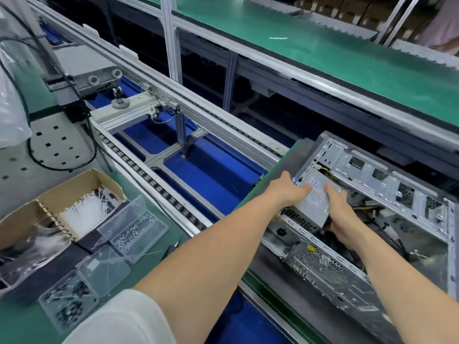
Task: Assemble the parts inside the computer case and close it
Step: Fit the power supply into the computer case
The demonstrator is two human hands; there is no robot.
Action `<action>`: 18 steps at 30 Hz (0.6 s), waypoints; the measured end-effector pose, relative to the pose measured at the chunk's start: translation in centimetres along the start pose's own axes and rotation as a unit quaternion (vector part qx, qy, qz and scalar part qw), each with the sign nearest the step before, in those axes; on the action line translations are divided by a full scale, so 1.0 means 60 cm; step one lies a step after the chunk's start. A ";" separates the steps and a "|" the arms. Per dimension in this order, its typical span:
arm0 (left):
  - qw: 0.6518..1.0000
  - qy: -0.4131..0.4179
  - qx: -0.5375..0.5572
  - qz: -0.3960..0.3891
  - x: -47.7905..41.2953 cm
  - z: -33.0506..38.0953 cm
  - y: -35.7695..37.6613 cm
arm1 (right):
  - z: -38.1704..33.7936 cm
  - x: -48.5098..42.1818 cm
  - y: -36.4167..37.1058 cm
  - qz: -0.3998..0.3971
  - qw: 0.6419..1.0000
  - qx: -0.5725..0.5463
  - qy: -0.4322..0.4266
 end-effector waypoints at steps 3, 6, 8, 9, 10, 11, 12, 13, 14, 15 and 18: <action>1.000 -0.016 0.012 -0.007 -0.001 -0.003 0.002 | -0.008 0.002 -0.002 -0.008 1.000 0.016 -0.019; 0.999 -0.022 0.027 -0.015 -0.003 -0.006 0.003 | -0.003 0.002 0.001 -0.025 0.999 0.026 -0.010; 0.999 -0.022 0.034 -0.012 -0.005 -0.005 0.002 | -0.007 0.008 0.002 -0.030 0.999 0.018 -0.020; 0.999 -0.021 0.036 -0.010 -0.007 -0.003 0.001 | -0.009 0.012 0.004 -0.033 0.999 0.012 -0.024; 0.999 -0.019 0.036 -0.007 -0.008 -0.003 0.000 | -0.010 0.016 0.006 -0.035 0.999 0.010 -0.024; 0.999 -0.017 0.032 -0.004 -0.009 -0.003 0.000 | -0.012 0.020 0.004 -0.024 0.999 0.018 -0.029; 1.000 -0.015 0.027 -0.002 -0.010 -0.003 -0.001 | -0.018 0.026 -0.005 0.009 0.998 0.045 -0.047; 1.000 -0.012 0.025 0.000 -0.011 -0.004 0.000 | -0.035 0.036 -0.020 0.063 0.990 0.091 -0.084; 1.000 -0.008 0.025 0.001 -0.013 -0.005 0.000 | -0.065 0.053 -0.036 0.129 0.970 0.146 -0.142; 1.000 -0.004 0.026 0.004 -0.015 -0.007 0.001 | -0.101 0.080 -0.048 0.194 0.939 0.195 -0.205; 0.999 0.014 0.029 0.015 -0.018 -0.010 0.001 | -0.217 0.139 -0.072 0.252 0.892 0.134 -0.351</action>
Point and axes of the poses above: each hand's wrist, its own x-axis away from the middle knuckle, its own y-axis out of the palm, z = x × y, the point moved 10 cm from there along -x, towards the middle knuckle, and after that the axes turned 7 degrees about -x, right-handed, at the moved point
